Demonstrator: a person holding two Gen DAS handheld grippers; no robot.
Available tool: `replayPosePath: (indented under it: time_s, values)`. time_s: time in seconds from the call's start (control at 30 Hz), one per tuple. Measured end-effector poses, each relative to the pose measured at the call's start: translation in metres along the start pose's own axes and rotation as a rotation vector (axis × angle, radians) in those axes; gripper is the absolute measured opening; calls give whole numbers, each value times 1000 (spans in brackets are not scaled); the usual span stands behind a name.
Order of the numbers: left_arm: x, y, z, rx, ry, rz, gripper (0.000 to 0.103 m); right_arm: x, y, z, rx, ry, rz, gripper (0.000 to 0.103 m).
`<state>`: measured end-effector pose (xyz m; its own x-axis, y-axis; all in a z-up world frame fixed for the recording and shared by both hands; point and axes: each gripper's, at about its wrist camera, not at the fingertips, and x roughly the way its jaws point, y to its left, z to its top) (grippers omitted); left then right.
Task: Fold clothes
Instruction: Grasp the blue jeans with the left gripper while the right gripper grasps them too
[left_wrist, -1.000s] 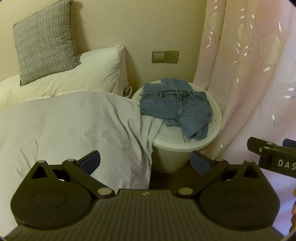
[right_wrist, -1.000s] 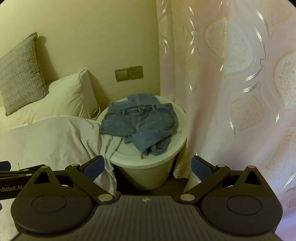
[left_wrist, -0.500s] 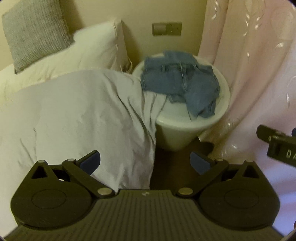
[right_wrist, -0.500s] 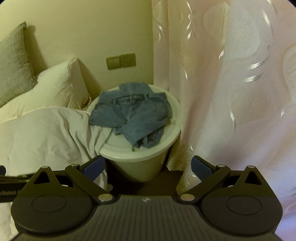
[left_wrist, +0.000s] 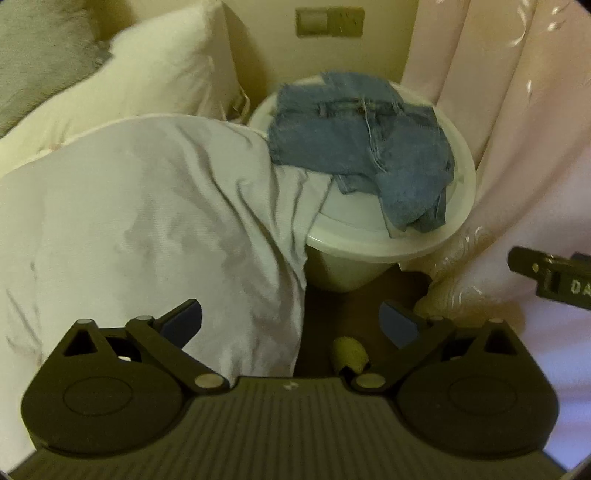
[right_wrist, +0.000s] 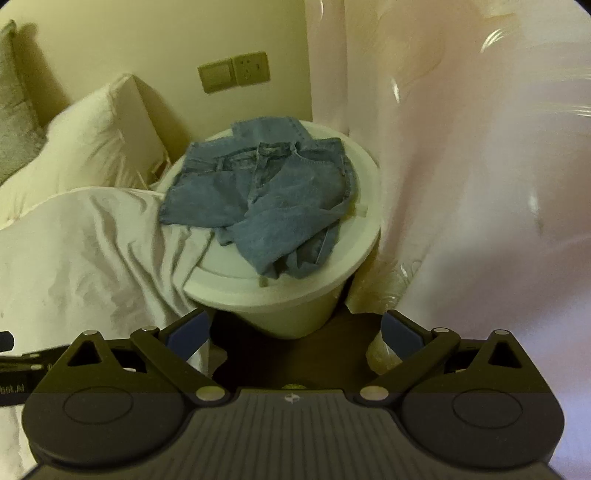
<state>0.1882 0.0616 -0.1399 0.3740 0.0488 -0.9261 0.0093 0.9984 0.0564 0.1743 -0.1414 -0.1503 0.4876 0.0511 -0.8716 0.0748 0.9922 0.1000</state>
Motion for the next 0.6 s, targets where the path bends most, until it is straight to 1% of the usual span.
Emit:
replayPosePath:
  time_s: [0.07, 0.2, 0.3, 0.37, 0.4, 0.47, 0.53, 0.6]
  values:
    - [22, -6, 18, 1, 35, -22, 92, 22, -5, 13, 0, 19, -7, 102]
    - [65, -11, 53, -66, 90, -91, 90, 66, -14, 36, 9, 57, -12, 102]
    - [96, -13, 81, -114, 116, -132, 82, 100, -21, 55, 35, 91, 5, 102]
    - [118, -12, 98, -161, 132, -165, 71, 123, -22, 67, 28, 116, 18, 102]
    - [129, -11, 106, -186, 141, -181, 68, 133, -22, 72, 21, 130, 28, 102]
    - [152, -8, 120, -244, 163, -209, 56, 154, -22, 80, 9, 159, 47, 102]
    - [175, -4, 133, -304, 186, -234, 51, 172, -23, 86, 28, 180, 55, 102]
    - [195, 0, 144, -358, 198, -247, 51, 187, -28, 92, 77, 190, 89, 102]
